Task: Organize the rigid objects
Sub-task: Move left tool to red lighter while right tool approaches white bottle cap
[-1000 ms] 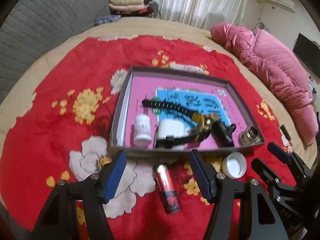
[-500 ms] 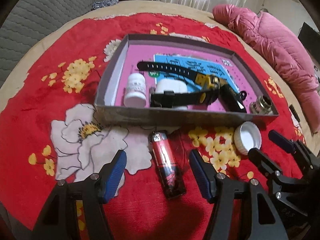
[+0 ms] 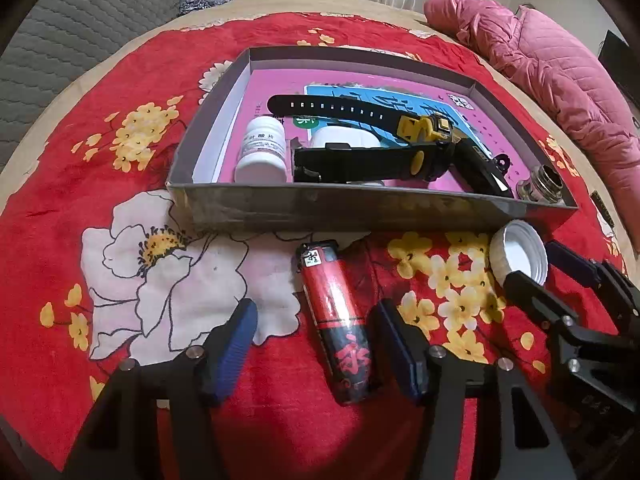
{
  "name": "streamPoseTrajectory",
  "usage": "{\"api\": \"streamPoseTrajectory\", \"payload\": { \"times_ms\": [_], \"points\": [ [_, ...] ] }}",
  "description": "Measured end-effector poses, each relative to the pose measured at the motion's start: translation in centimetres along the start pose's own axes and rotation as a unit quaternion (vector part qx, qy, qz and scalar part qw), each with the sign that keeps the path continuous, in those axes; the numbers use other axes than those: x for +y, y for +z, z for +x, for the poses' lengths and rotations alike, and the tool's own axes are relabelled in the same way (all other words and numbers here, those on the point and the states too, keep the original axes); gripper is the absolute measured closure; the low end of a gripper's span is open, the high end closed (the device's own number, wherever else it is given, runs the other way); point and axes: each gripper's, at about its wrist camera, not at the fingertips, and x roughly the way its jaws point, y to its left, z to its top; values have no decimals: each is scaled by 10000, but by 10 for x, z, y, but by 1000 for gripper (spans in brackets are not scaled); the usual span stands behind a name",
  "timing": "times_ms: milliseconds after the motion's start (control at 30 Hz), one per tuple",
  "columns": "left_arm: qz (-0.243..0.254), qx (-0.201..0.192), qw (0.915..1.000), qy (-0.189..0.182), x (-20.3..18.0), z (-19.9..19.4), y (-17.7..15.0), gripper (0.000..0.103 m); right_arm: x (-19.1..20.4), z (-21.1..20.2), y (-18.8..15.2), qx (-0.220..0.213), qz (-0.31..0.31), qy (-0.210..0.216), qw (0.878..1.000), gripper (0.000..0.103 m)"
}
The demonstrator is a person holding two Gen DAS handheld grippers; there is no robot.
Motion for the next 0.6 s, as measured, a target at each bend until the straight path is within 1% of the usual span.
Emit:
{"api": "streamPoseTrajectory", "payload": {
  "times_ms": [167, 300, 367, 500, 533, 600],
  "points": [
    [-87, -31, 9999, -54, 6, 2, 1, 51, 7, 8, 1, 0, -231, -102, 9997, 28],
    [14, -40, 10000, -9, 4, 3, 2, 55, 12, 14, 1, 12, -423, -192, 9989, 28],
    [30, -45, 10000, 29, 3, 4, 3, 62, 13, 18, 2, 32, -480, -230, 9986, 28],
    [-90, -53, 9999, 6, 9, 4, 4, 78, 15, 21, 3, 49, -562, -270, 9980, 27],
    [-124, -49, 9999, -13, 12, 3, 4, 81, 14, 21, 3, 48, -538, -247, 9982, 28],
    [-151, -38, 9999, -67, 14, 3, 5, 81, 13, 21, 4, 32, -497, -242, 9985, 34]
  ]
}}
